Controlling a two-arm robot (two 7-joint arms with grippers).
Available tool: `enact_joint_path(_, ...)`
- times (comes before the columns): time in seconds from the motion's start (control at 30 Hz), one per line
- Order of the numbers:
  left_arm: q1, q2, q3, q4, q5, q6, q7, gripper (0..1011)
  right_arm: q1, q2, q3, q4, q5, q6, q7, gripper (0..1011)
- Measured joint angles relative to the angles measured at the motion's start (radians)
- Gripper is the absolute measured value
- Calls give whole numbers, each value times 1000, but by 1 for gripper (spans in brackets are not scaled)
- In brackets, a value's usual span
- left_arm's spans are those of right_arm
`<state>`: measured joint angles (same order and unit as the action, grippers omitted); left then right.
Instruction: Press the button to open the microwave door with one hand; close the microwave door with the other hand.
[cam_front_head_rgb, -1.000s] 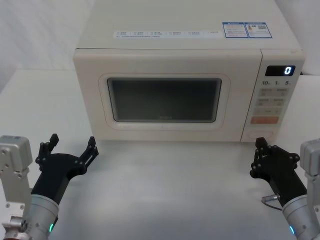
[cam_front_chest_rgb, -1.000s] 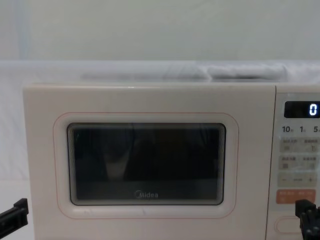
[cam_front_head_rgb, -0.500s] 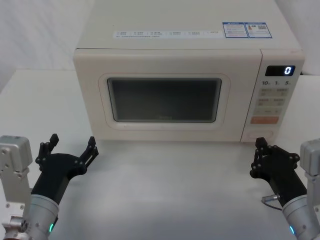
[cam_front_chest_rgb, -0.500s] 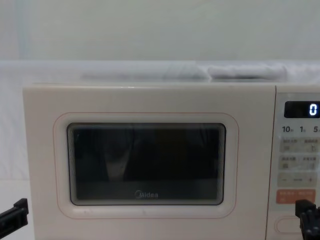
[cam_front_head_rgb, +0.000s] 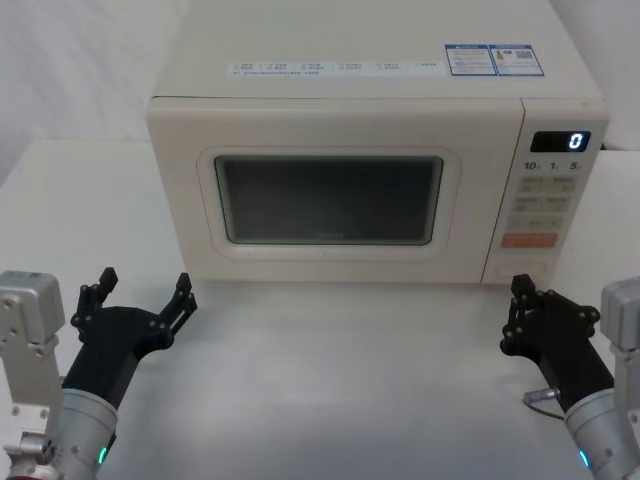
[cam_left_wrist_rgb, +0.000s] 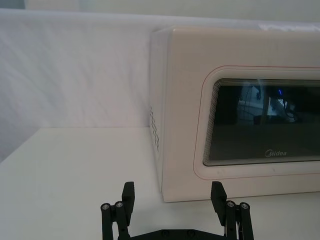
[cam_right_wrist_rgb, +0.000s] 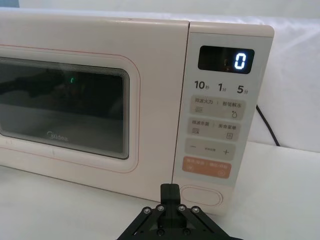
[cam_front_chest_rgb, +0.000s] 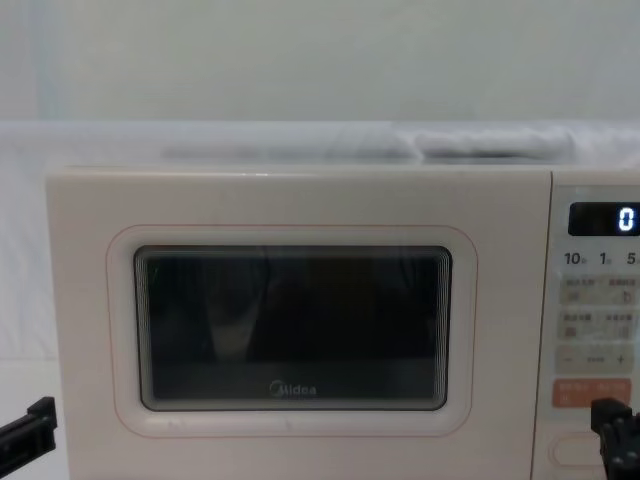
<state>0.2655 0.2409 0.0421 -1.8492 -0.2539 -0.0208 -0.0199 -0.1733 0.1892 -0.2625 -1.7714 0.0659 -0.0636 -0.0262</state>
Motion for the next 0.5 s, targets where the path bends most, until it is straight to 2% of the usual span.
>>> enact_joint_path(0.23,0,0,0,0,0,0,0,1001,18,-21,14,6,-5,22,21,0)
enact_joint_path(0.5,0,0,0,0,0,0,0,1001,42,-42,41,22,7,81,60,0)
